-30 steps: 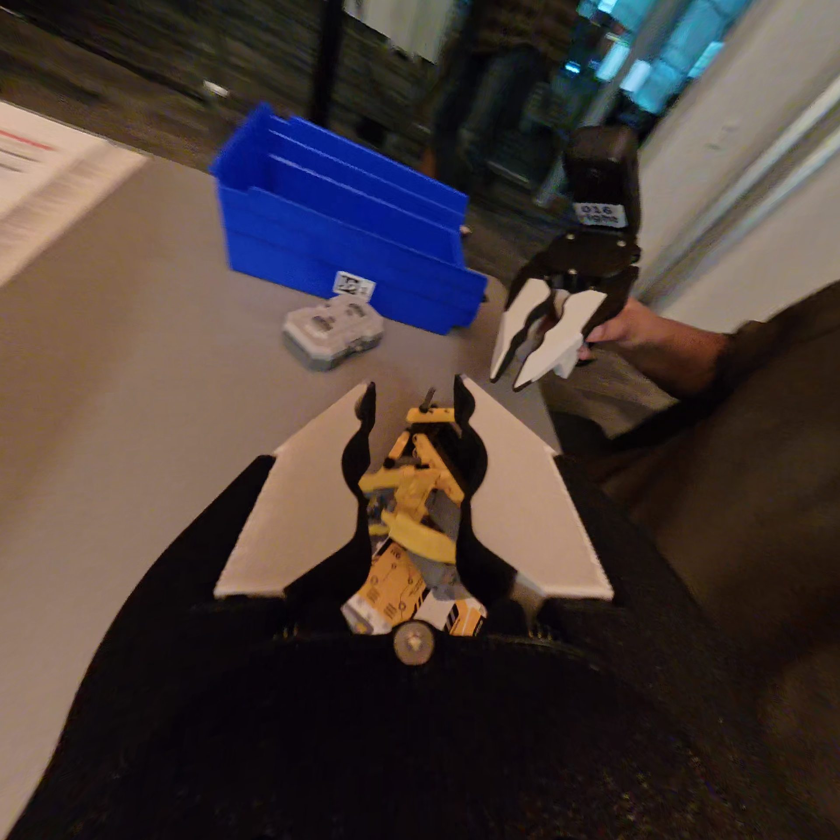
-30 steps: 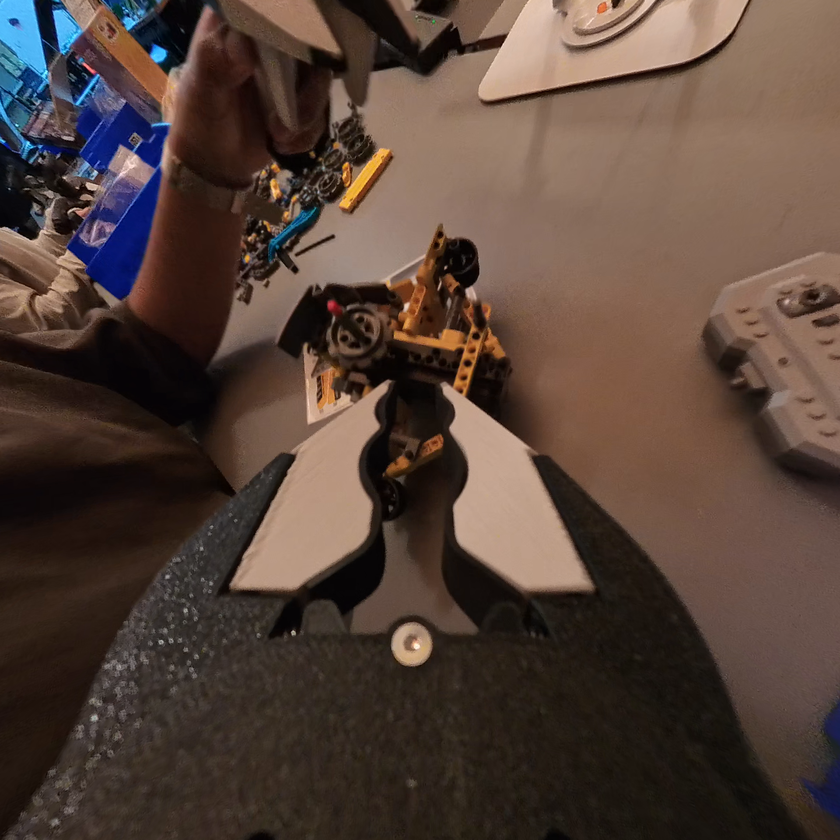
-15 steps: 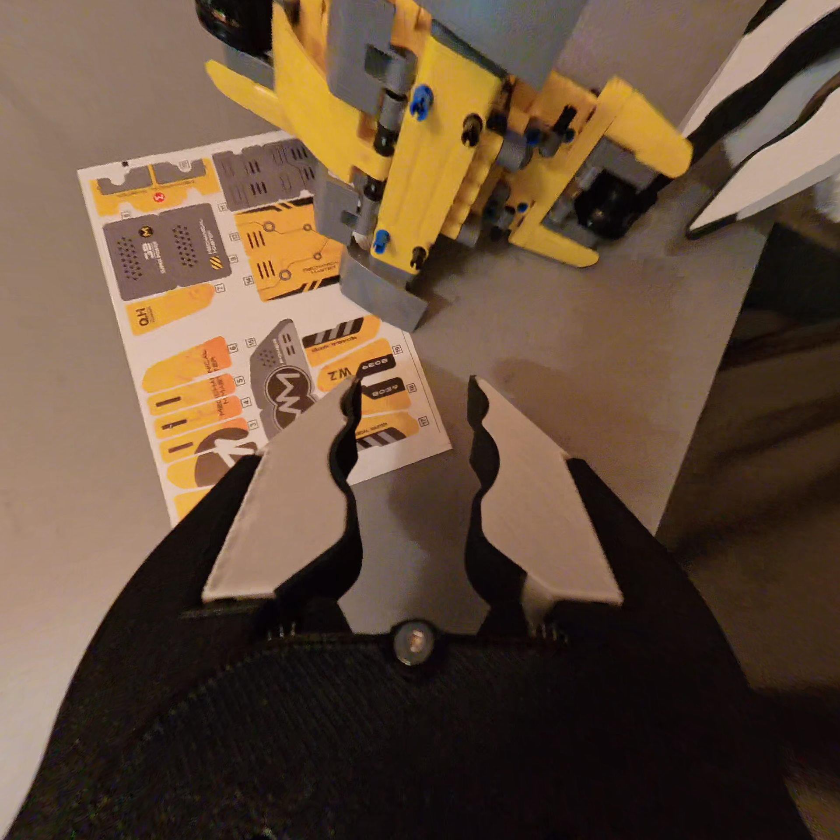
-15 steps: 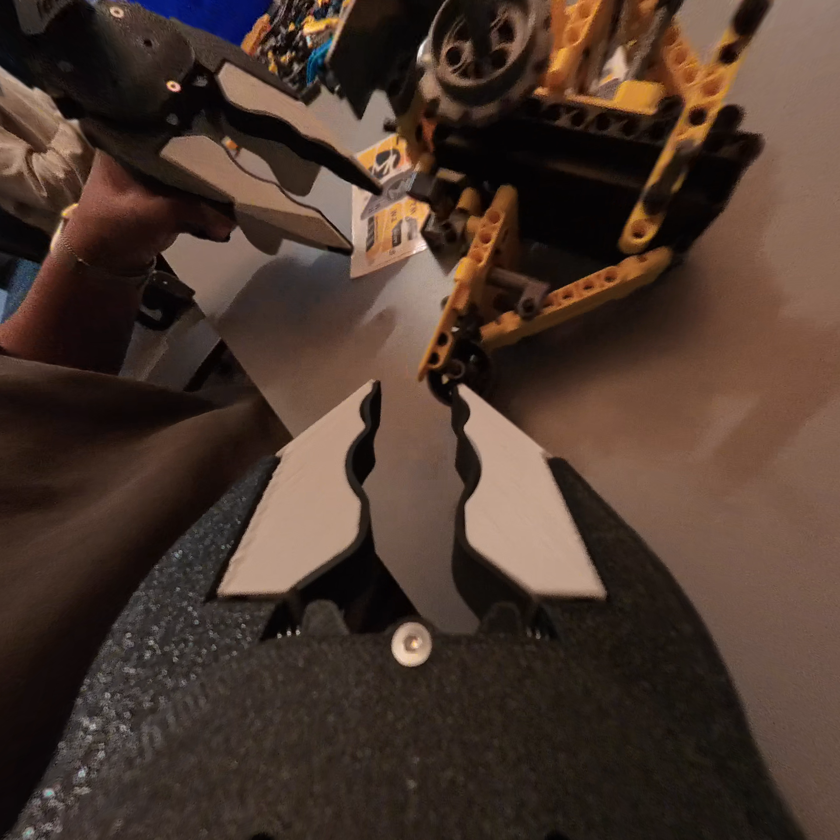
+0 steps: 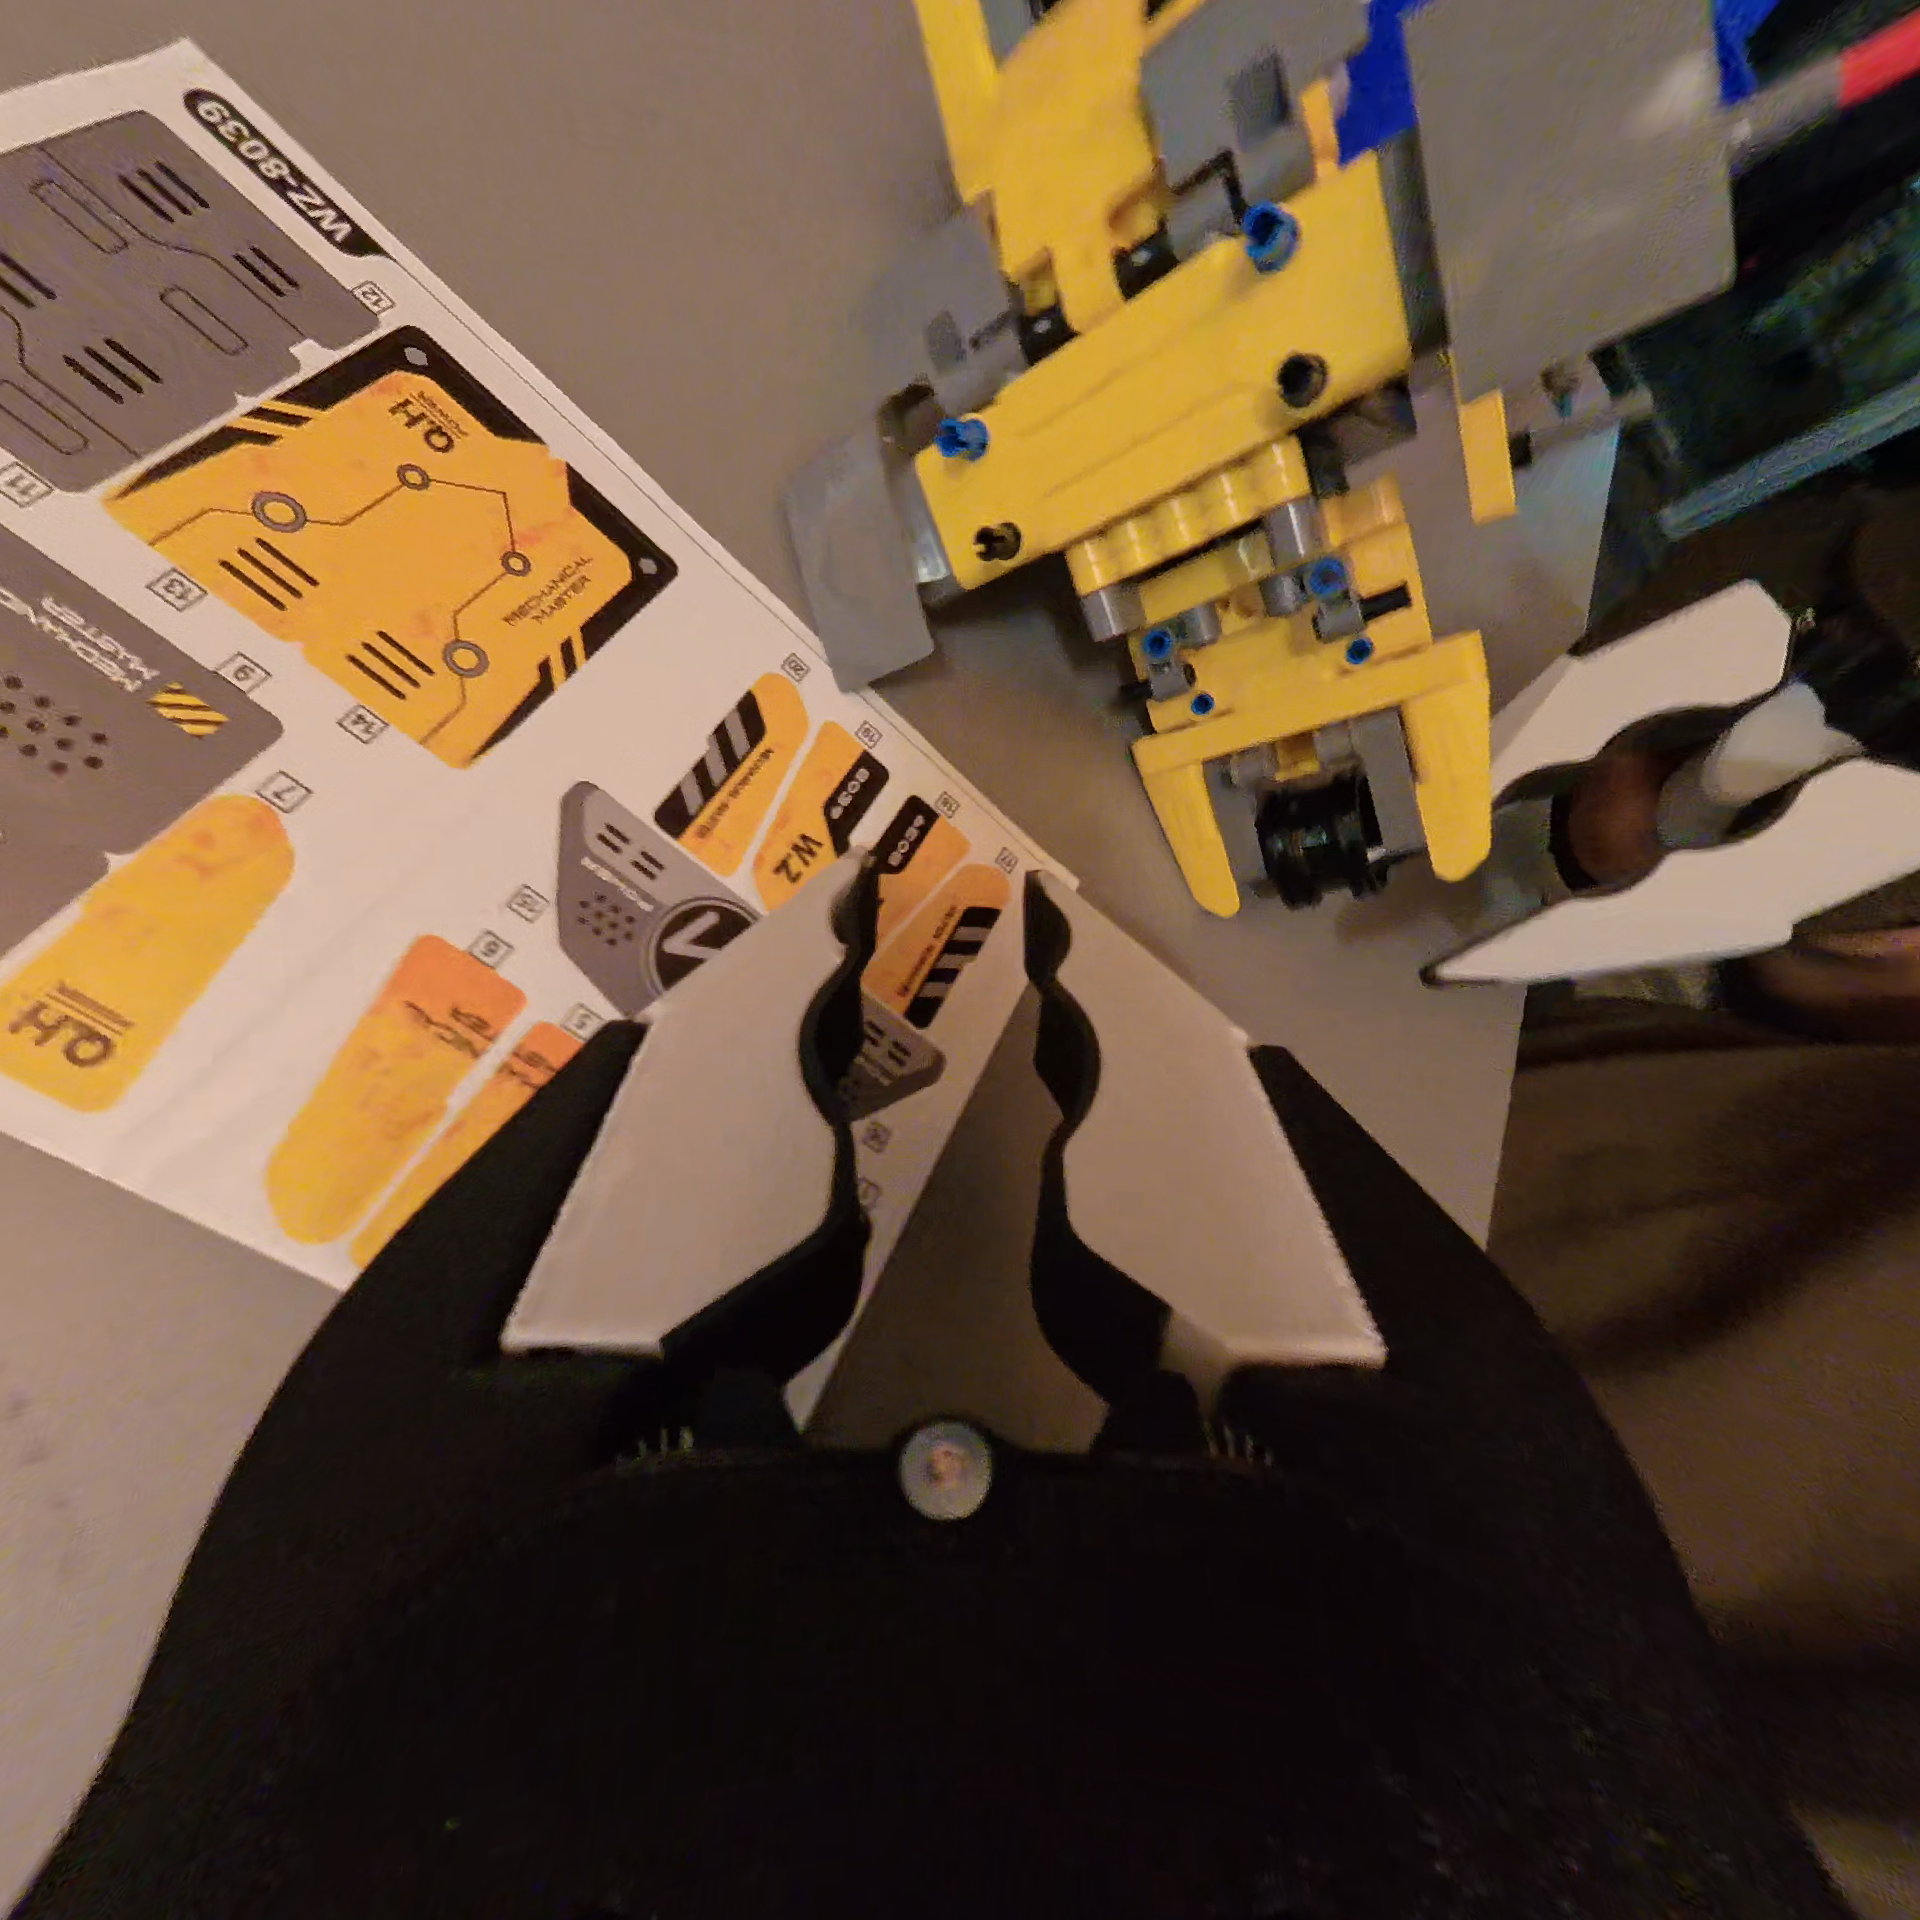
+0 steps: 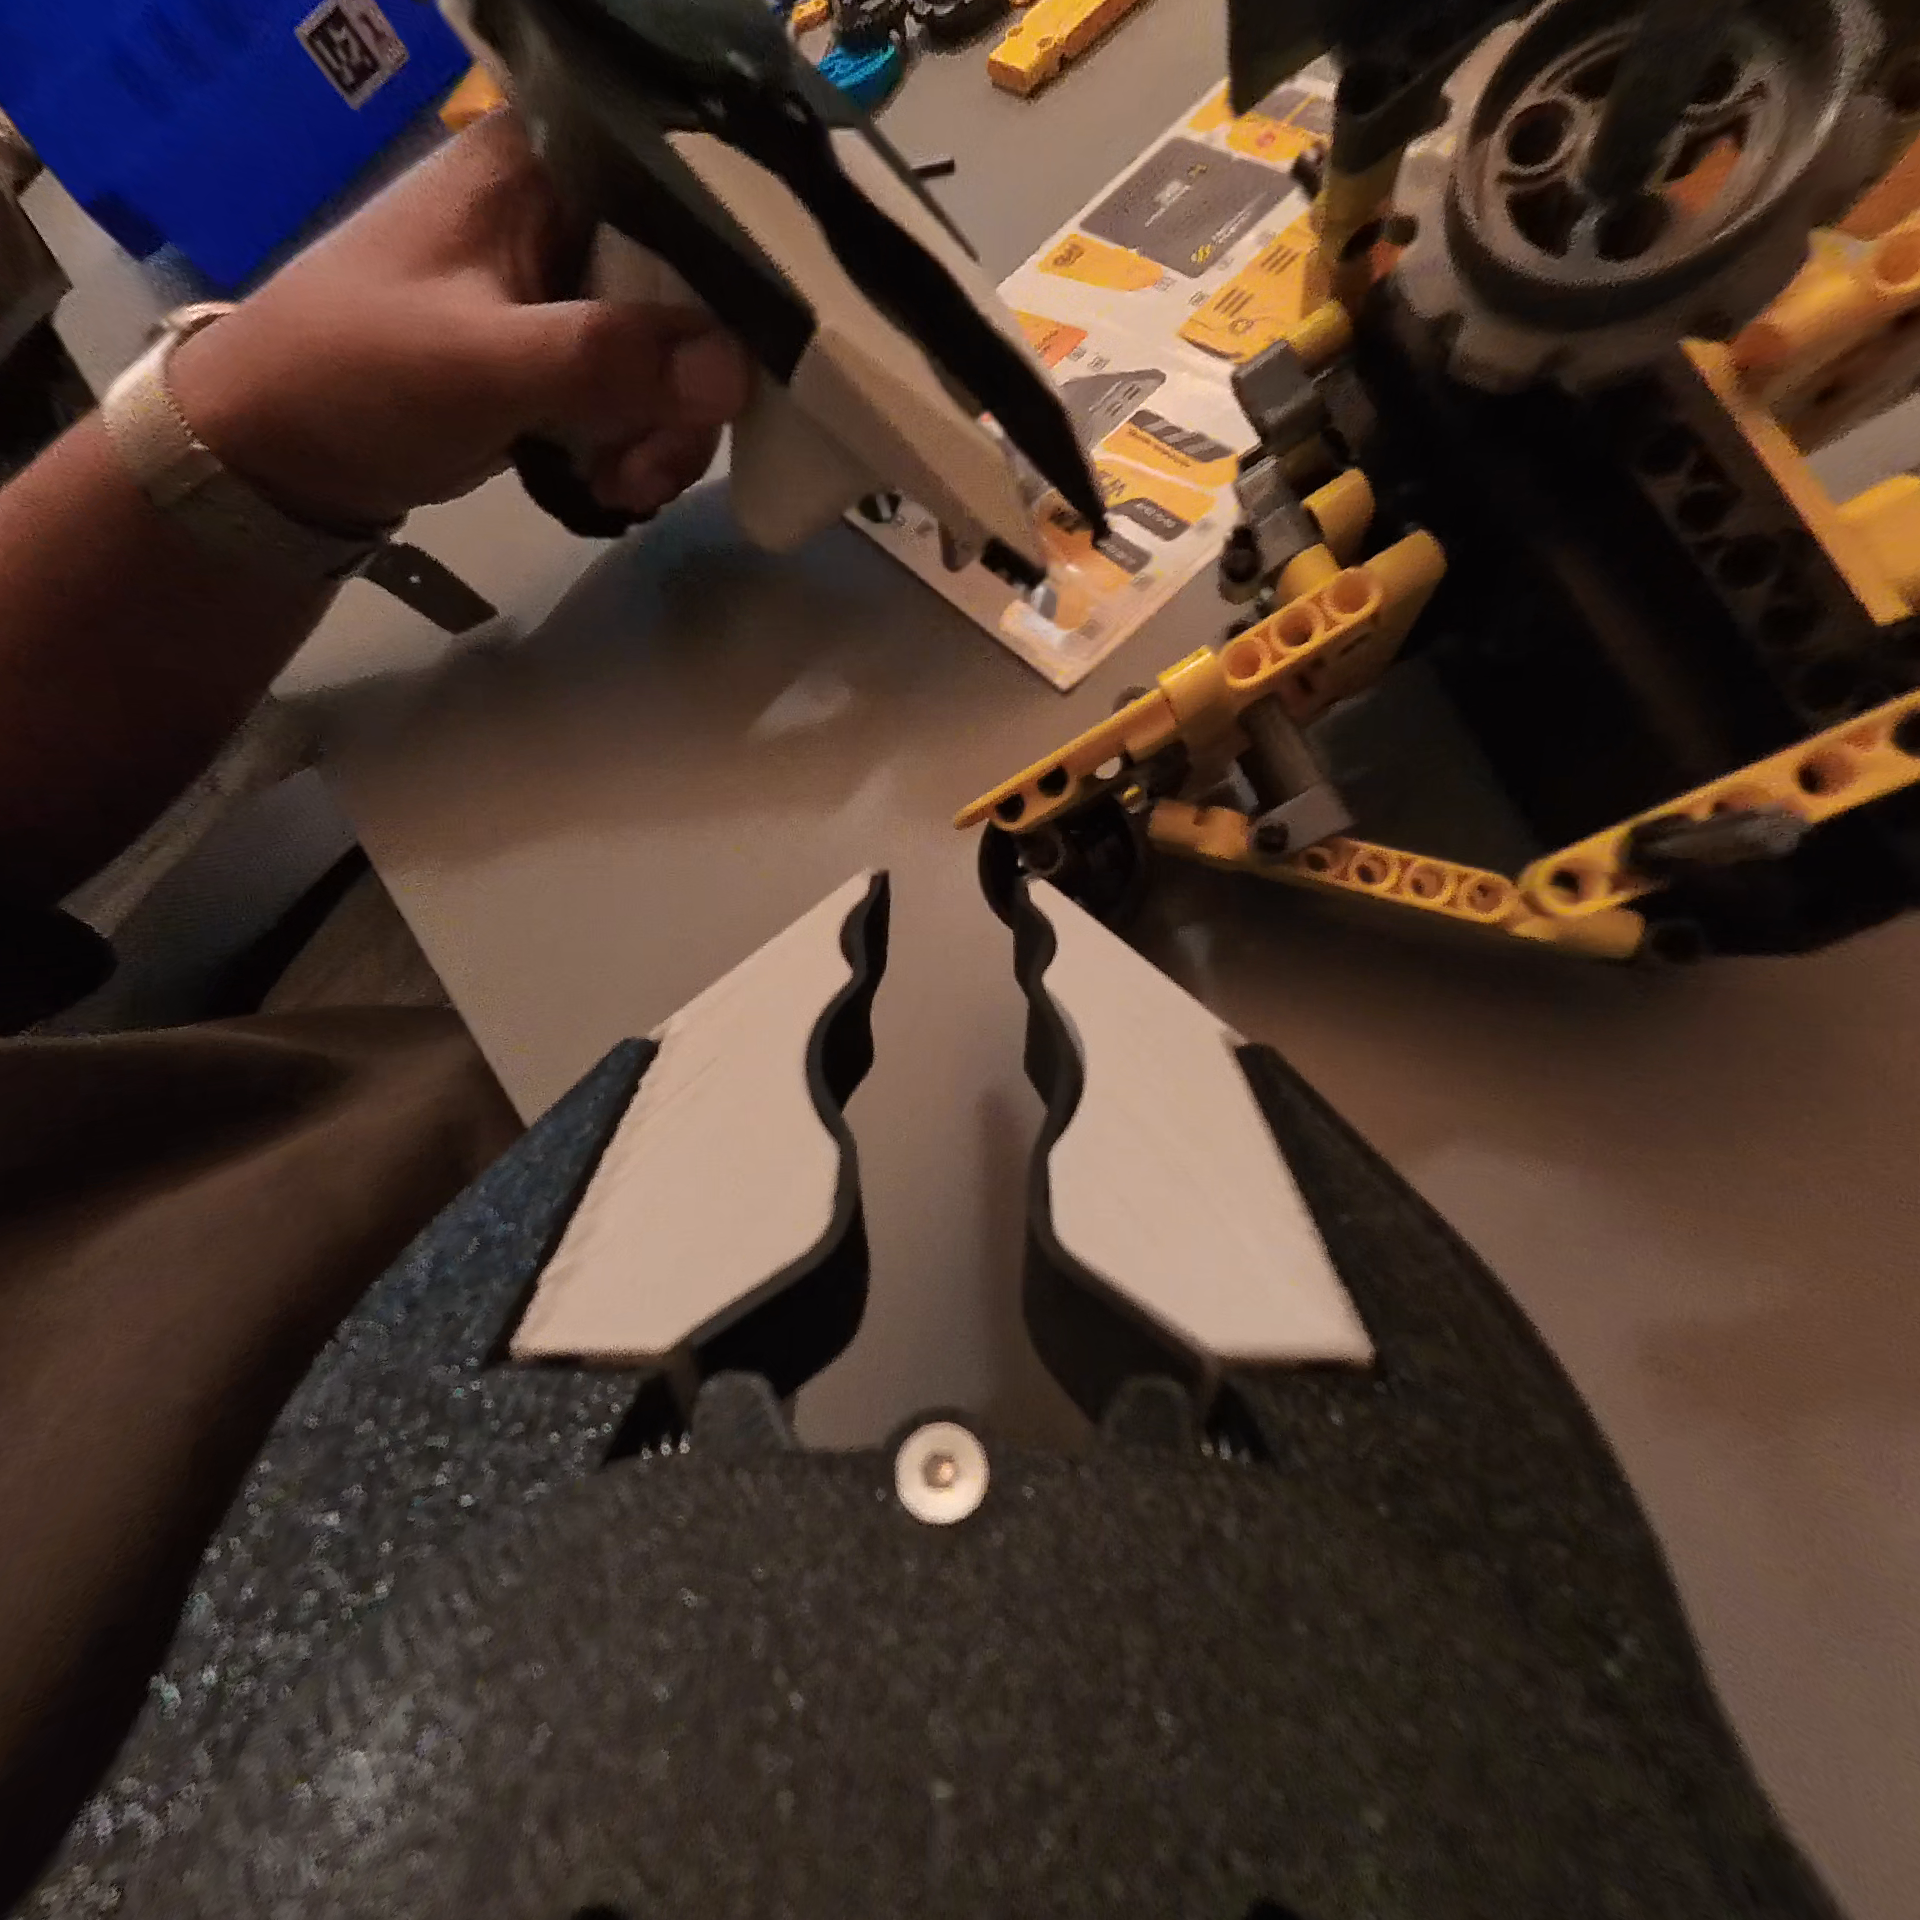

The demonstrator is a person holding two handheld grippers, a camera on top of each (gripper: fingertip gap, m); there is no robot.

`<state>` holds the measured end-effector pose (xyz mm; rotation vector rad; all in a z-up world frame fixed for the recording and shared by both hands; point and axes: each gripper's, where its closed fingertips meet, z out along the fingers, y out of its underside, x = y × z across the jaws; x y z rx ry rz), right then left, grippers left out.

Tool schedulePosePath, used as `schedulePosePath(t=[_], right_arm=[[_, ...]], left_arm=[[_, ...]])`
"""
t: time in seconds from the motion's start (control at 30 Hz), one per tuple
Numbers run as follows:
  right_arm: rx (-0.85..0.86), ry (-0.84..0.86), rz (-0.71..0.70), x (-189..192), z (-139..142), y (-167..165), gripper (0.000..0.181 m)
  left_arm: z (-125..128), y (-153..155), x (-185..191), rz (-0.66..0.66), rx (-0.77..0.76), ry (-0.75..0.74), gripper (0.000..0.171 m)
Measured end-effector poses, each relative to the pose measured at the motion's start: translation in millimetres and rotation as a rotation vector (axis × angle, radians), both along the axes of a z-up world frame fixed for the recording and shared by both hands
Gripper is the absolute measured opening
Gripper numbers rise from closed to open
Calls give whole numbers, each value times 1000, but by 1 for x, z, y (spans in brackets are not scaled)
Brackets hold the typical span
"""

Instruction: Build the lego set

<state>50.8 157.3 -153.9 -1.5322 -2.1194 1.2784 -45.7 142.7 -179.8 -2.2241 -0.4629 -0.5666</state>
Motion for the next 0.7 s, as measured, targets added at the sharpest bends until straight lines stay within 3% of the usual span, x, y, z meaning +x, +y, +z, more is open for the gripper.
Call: schedulePosePath(t=[0.13,0.2,0.27,0.4,0.57,0.7], right_arm=[[-46,7,3,-18,1,-9,26],[-58,20,3,-26,2,-11,26],[-71,33,11,-31,6,-12,26],[-101,125,52,-24,24,-3,34],[-214,363,-54,-19,65,47,37],[-235,290,-256,-20,46,109,48]], left_arm=[[3,11,-21,17,42,-75,26],[8,16,-31,36,66,-90,42],[13,18,-43,78,76,-71,61],[28,16,-54,101,107,29,62],[59,28,-56,96,237,71,62],[78,42,-56,91,330,109,65]])
